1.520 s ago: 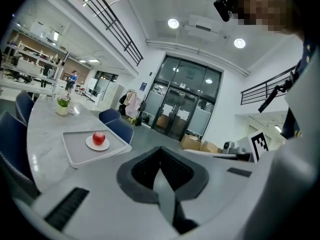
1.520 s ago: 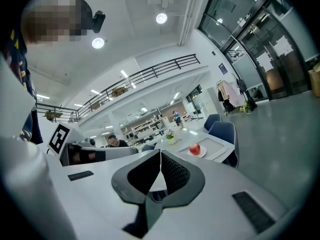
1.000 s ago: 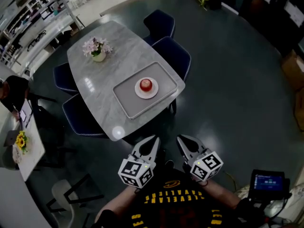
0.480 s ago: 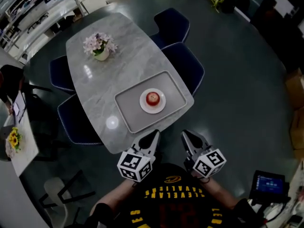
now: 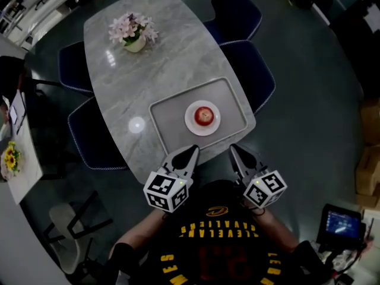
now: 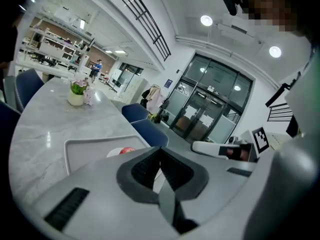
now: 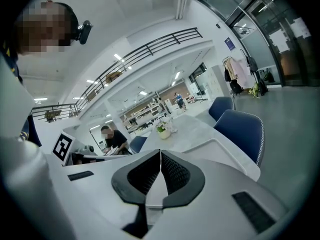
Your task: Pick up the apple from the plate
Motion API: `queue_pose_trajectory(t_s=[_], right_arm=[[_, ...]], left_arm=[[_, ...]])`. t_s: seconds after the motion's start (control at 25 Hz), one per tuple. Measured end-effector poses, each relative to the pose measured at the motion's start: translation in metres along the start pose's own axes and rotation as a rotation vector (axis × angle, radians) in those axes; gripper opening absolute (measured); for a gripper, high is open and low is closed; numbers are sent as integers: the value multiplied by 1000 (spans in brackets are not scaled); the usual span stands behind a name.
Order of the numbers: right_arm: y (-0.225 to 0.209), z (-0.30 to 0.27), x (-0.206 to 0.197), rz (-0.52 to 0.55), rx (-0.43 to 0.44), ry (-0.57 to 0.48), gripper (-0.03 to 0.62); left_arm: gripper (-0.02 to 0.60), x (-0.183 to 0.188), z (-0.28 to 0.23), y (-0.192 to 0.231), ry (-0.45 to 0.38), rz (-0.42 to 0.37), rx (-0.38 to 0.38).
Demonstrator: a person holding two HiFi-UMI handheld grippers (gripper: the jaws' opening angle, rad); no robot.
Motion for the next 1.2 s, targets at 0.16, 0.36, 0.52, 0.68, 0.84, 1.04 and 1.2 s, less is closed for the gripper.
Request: queue_pose_trajectory(t_s=[0.16, 0.36, 0.52, 0.68, 0.84, 1.04, 1.2], right_arm=[[-14, -15, 5, 31, 7, 51, 9], [-29, -27, -3, 75, 4, 133, 9], [-56, -45, -8, 115, -17, 202, 84], [-82, -73, -8, 141, 63, 263, 84], [-104, -98, -13, 157, 158, 324, 84], [-135, -119, -27, 130, 265, 419, 84], [-158, -137, -48, 23, 312, 553, 84]], left_arm=[[2, 2, -3, 16, 7, 34, 29], [19, 0, 5, 30, -23, 68, 89], [68, 1, -1, 43, -27, 121, 153], [74, 3, -16, 56, -24, 195, 205], [74, -1, -43, 67, -1, 263, 286], [74, -21, -78, 81, 25, 385, 430], [74, -37, -92, 90, 24, 463, 531]])
Point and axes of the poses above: the fingertips, and each gripper's own axes: z backward along the fingers, y to its left, x out of its top, the point moved 9 cm from there along z, backward along the fingers, and after that the axes turned 12 degrees about z, right-handed, at the moved point
